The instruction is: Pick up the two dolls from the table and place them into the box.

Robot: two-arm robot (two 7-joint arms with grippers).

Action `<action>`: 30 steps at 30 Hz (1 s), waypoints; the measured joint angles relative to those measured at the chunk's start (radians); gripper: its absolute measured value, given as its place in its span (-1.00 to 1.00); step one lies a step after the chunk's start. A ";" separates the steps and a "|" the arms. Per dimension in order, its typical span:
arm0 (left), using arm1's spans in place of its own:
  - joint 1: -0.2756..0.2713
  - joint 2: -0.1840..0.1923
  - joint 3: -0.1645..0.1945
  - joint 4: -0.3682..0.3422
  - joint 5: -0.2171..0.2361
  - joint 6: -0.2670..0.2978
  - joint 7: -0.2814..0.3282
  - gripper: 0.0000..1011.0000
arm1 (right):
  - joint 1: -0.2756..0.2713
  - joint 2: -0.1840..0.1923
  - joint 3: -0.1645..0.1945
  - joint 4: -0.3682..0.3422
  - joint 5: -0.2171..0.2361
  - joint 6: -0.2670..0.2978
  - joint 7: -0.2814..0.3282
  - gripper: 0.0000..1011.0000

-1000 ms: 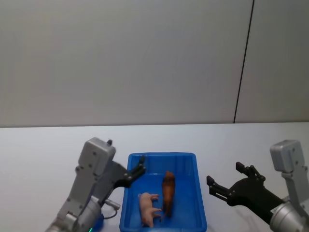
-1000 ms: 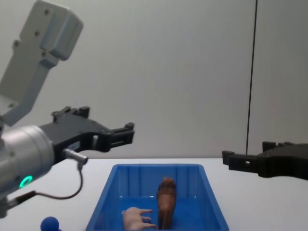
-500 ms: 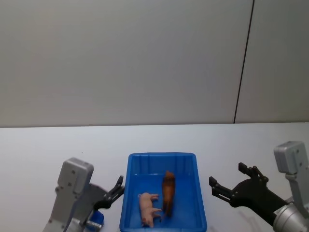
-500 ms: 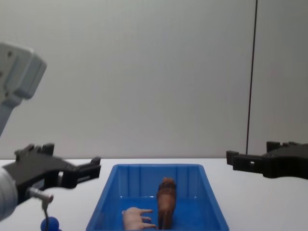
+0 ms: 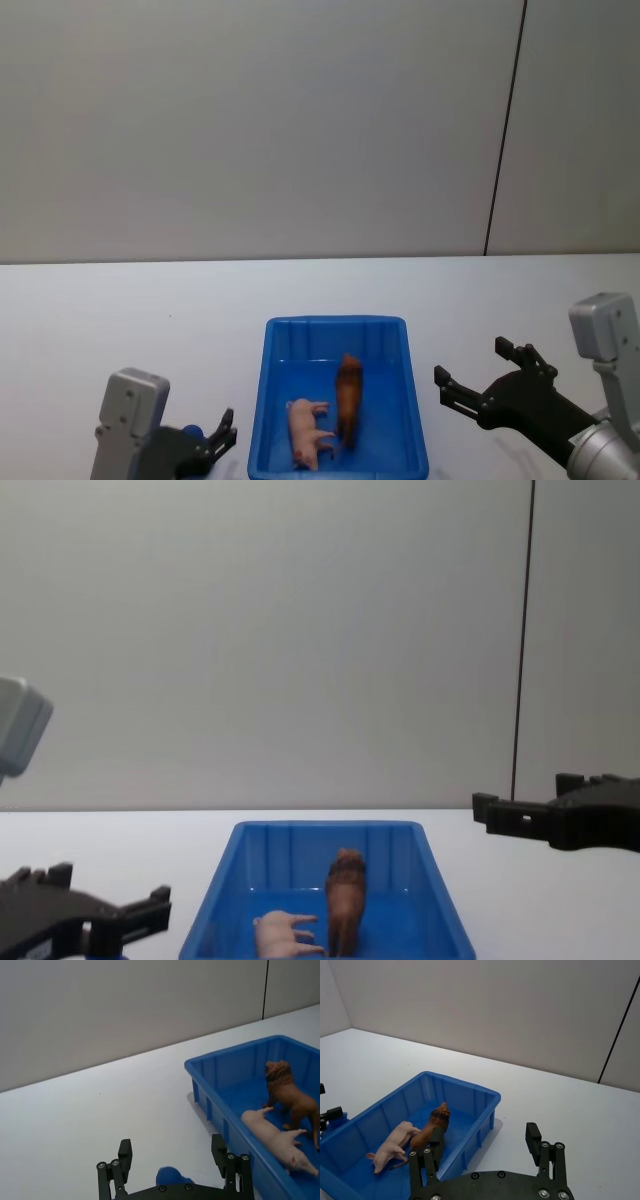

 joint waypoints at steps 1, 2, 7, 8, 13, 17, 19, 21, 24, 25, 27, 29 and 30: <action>0.003 0.000 0.000 0.004 -0.006 0.002 0.000 0.98 | 0.000 0.000 0.000 0.000 0.000 0.000 0.000 0.98; 0.005 0.000 -0.001 0.007 -0.008 0.004 0.000 0.98 | 0.000 0.000 0.000 0.000 0.000 0.000 0.000 0.98; 0.013 -0.002 -0.001 0.026 -0.021 0.016 -0.001 0.98 | -0.001 0.001 0.001 -0.001 0.001 -0.001 0.000 0.98; 0.014 -0.003 -0.001 0.029 -0.022 0.017 -0.002 0.98 | -0.001 0.001 0.001 -0.001 0.001 -0.001 0.000 0.98; 0.014 -0.011 -0.001 0.050 -0.023 0.025 -0.011 0.98 | -0.001 0.001 0.001 -0.001 0.001 -0.001 0.000 0.98; 0.007 -0.020 -0.001 0.073 -0.020 0.032 -0.026 0.98 | -0.002 0.001 0.001 -0.002 0.001 -0.001 0.000 0.98; 0.003 -0.024 -0.001 0.084 -0.017 0.034 -0.032 0.98 | -0.002 0.001 0.001 -0.002 0.001 -0.001 0.000 0.98; 0.001 -0.027 -0.001 0.090 -0.014 0.036 -0.036 0.94 | -0.002 0.002 0.001 -0.002 0.001 -0.001 0.000 0.98; -0.004 -0.033 -0.001 0.102 -0.009 0.038 -0.044 0.77 | -0.002 0.002 0.001 -0.002 0.001 -0.001 0.000 0.98; -0.007 -0.036 -0.001 0.106 -0.006 0.038 -0.047 0.71 | -0.002 0.002 0.001 -0.002 0.001 -0.001 0.000 0.98; -0.009 -0.038 -0.002 0.110 -0.004 0.038 -0.050 0.65 | -0.002 0.002 0.001 -0.002 0.001 -0.001 0.000 0.98; -0.012 -0.041 -0.003 0.113 0.000 0.038 -0.054 0.50 | -0.002 0.002 0.001 -0.002 0.001 -0.001 0.000 0.98; -0.013 -0.042 -0.003 0.114 0.001 0.038 -0.055 0.45 | -0.002 0.002 0.001 -0.002 0.001 -0.001 0.000 0.98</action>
